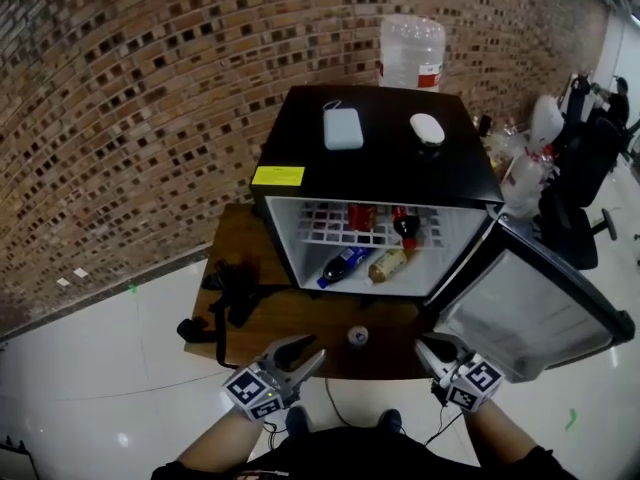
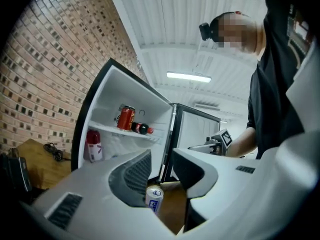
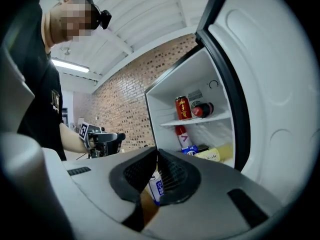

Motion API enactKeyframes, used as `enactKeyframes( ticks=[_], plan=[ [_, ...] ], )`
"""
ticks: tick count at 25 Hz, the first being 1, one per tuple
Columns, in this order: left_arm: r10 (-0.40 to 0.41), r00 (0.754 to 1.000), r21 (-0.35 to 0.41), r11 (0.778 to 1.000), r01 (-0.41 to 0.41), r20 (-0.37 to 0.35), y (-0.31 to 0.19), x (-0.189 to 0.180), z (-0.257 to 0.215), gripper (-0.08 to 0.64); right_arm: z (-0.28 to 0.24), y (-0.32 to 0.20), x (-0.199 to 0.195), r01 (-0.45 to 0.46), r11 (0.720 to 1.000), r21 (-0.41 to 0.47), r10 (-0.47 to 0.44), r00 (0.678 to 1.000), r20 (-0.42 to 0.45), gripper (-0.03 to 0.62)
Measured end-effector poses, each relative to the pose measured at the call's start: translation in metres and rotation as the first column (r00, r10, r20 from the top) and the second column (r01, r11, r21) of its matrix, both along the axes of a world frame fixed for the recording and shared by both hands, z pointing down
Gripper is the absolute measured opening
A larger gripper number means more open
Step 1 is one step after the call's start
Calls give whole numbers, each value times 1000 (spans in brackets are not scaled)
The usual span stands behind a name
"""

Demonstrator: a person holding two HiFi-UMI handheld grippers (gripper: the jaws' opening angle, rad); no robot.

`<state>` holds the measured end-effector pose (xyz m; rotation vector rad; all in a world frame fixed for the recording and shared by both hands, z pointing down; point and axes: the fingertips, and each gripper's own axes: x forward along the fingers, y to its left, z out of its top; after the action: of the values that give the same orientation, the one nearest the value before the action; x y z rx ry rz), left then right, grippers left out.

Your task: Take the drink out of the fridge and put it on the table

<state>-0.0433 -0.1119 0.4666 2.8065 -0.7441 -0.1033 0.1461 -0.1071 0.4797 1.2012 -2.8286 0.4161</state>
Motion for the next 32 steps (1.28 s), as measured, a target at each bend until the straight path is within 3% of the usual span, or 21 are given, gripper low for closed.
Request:
enactKeyframes(
  ticks=[3,5,10,14,32],
  plan=[
    [-15,1000,-8,1000,15,-26,4,-5,-24,27,-20,8,-1,10,1000,14,-10,1000,5,5],
    [-27,999,-29,999,26,-39,7,-9,-32,0,-31,16,-5,23,1000,8,-23,1000,10,5],
    [-4,995,-118,993,-9,-102,24,-18,-38,0,-50,29,-12,49,999,17,-49,998,25,3],
    [-5,996,-143,990,-8,-87,32,-23,-38,0,-60,35,-20,55,998,35,-55,998,23,3],
    [10,998,-98,995,-16,-65,24,-17,-47,0,-65,24,-21,58,997,47,-58,998,-6,5]
  ],
)
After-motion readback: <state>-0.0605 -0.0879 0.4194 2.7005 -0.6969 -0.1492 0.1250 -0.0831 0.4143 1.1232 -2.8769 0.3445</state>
